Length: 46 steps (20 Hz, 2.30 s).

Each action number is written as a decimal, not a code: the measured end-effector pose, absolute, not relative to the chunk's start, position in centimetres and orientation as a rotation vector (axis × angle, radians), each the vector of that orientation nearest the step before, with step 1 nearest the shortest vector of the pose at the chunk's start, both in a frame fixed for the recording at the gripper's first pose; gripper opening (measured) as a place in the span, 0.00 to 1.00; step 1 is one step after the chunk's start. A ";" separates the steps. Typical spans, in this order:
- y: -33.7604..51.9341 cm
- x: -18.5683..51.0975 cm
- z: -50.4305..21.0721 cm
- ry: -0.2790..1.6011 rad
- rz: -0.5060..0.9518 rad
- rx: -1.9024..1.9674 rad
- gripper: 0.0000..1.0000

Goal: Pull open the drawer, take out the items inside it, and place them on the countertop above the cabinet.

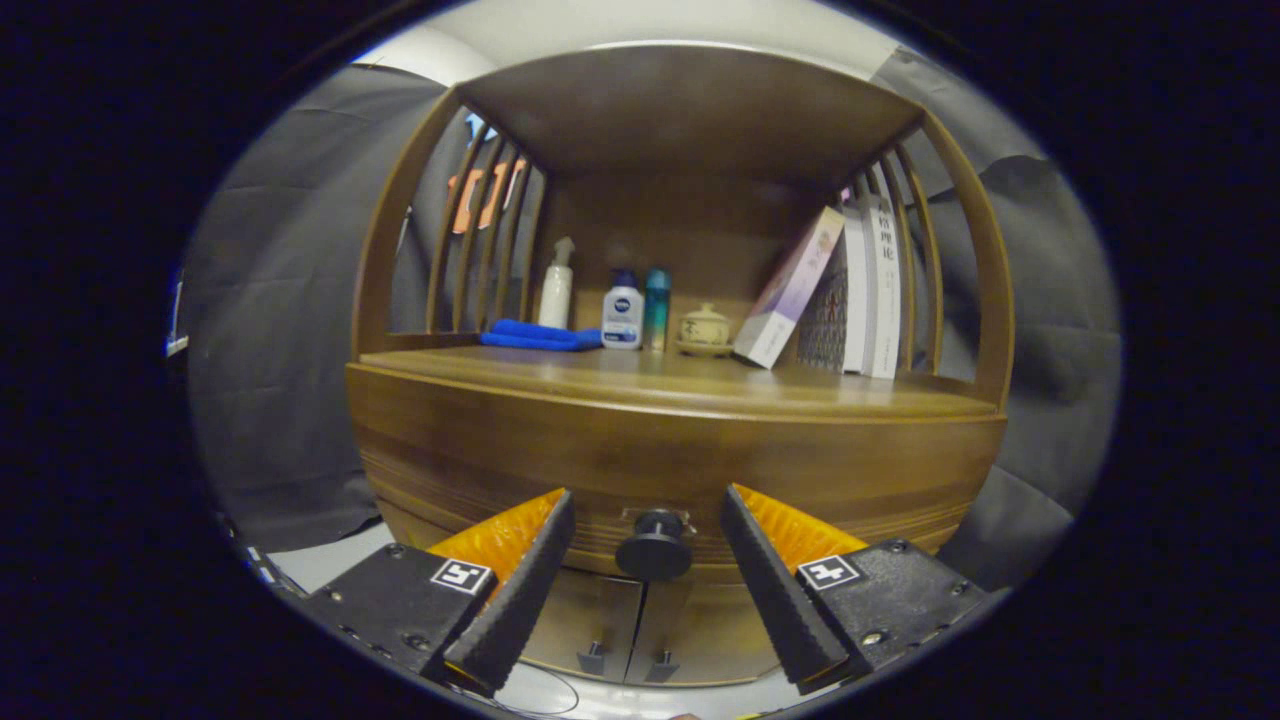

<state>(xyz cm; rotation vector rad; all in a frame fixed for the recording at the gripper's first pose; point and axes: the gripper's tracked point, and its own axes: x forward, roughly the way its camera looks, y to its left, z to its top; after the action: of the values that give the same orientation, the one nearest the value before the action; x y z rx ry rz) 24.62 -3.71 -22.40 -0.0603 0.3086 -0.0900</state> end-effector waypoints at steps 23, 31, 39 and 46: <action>-2.5 17.7 -23.3 0.355 -0.115 0.000 0.34; -1.6 11.2 -23.0 0.387 -0.097 -0.007 0.34; 0.2 5.1 -23.1 0.380 -0.062 -0.007 0.34; 0.7 2.3 -23.2 0.397 -0.020 -0.005 0.34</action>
<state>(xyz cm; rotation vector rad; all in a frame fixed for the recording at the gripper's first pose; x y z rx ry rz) 2.29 0.68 -23.23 -0.0046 0.3969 -0.0197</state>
